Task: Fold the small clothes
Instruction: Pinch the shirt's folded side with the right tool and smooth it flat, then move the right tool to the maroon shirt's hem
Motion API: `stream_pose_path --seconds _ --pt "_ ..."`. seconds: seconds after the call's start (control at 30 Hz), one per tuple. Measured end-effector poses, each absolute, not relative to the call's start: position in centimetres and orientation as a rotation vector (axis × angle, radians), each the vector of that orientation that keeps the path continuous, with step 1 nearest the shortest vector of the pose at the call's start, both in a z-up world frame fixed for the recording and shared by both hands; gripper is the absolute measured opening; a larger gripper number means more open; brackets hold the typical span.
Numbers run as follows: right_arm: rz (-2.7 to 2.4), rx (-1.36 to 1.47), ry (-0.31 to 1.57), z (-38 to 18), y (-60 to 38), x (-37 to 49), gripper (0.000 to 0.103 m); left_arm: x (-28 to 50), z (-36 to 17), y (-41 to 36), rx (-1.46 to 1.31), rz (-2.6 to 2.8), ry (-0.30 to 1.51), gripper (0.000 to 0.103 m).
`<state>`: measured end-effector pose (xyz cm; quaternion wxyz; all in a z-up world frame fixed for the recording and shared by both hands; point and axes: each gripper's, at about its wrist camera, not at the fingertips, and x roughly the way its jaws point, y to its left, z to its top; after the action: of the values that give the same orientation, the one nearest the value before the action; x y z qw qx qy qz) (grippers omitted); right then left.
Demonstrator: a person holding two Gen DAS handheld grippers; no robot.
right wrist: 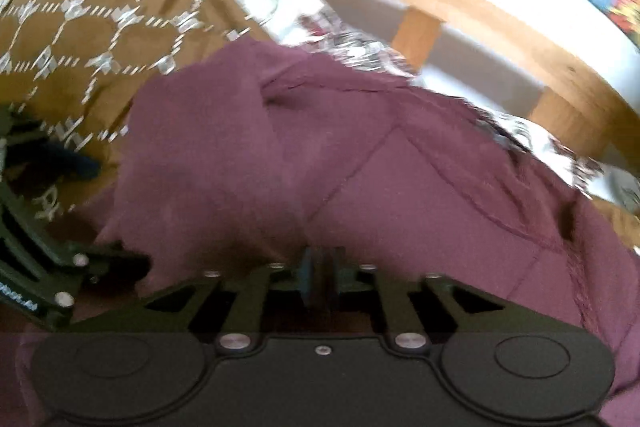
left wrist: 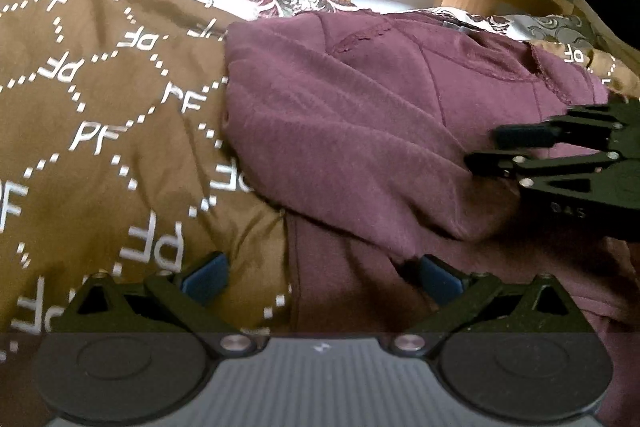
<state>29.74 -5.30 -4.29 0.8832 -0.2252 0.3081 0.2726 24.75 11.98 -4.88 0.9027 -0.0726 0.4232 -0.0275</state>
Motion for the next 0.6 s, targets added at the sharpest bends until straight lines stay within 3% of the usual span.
stream_pose_path --seconds 0.03,0.1,0.3,0.4,0.6 --pt "0.555 -0.455 0.636 -4.0 -5.8 29.5 0.041 24.5 -4.7 12.1 -0.162 -0.059 0.881 0.102" --pt "0.539 -0.430 0.622 -3.5 -6.9 28.6 0.064 23.9 -4.3 12.3 -0.179 -0.060 0.890 0.102" --pt "0.512 -0.313 0.588 -1.0 -12.3 23.0 0.094 21.0 -2.6 12.1 -0.150 -0.063 0.911 0.102" --pt "0.500 -0.262 0.590 -0.4 -15.2 19.0 0.102 19.5 -1.6 11.8 -0.118 -0.057 0.914 0.102" --pt "0.442 -0.291 0.618 -0.5 -19.0 11.5 0.102 16.7 0.4 11.5 -0.093 -0.049 0.933 0.102"
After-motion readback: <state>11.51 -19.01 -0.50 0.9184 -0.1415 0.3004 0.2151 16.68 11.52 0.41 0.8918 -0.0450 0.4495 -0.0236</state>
